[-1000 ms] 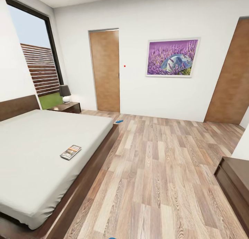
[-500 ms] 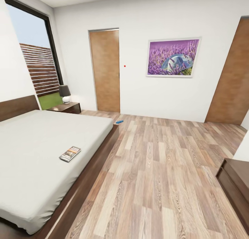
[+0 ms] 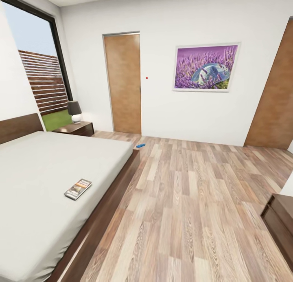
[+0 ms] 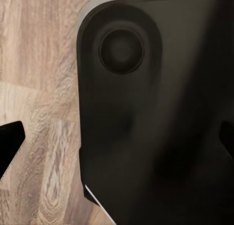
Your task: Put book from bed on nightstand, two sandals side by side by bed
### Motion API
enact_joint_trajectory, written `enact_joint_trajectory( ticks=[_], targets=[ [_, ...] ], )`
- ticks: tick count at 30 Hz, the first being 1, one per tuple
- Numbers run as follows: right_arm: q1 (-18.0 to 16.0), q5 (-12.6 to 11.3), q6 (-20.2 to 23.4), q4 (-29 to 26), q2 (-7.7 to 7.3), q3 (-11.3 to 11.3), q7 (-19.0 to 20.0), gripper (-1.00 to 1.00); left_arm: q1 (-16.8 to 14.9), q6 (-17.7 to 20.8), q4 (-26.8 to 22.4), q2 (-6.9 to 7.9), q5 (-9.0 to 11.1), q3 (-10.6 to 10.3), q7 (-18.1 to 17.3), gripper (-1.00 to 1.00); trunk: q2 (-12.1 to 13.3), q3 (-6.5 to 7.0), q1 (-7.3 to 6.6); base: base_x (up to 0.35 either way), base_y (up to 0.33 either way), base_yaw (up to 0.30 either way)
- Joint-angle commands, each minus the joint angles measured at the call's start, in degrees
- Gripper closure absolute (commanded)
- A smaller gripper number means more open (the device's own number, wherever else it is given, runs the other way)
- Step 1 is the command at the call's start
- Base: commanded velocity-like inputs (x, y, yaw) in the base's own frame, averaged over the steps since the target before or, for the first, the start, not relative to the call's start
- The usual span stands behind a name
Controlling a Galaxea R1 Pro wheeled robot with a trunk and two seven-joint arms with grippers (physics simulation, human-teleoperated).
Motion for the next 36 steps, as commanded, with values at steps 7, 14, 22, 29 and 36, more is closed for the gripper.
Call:
enact_joint_trajectory(
  ticks=[7, 14, 22, 29, 36],
  targets=[
    [0.01, -0.03, -0.06, -0.06, 0.06, -0.01, -0.04, -1.0, -0.06, -0.21, 0.05, 0.02, 0.0, 0.03, -0.04, -1.0, -0.02, -0.05, 0.03, 0.15, 0.0, 0.0],
    [0.01, -0.03, -0.06, -0.06, 0.08, -0.01, -0.04, -1.0, -0.03, -0.22, 0.05, 0.03, 0.0, 0.08, -0.02, -1.0, -0.02, -0.05, 0.03, 0.037, 0.0, 0.0],
    [0.01, -0.01, -0.06, -0.06, 0.09, -0.01, -0.02, -1.0, -0.06, -0.42, 0.05, 0.03, -0.01, 0.03, 0.0, -1.0, -0.02, -0.05, 0.03, 0.026, 0.0, 0.0],
    [0.01, -0.03, -0.05, -0.06, 0.02, -0.01, 0.01, -1.0, -0.03, -1.33, 0.05, 0.04, -0.04, 0.06, 0.01, -1.0, -0.02, -0.05, 0.03, 0.099, 0.011, -0.072],
    [0.01, -0.04, -0.06, -0.06, 0.0, -0.01, 0.02, -1.0, -0.01, -1.57, 0.05, 0.06, -0.06, 0.07, -0.01, -1.0, -0.02, -0.05, 0.03, 0.025, 0.003, -0.239]
  ],
)
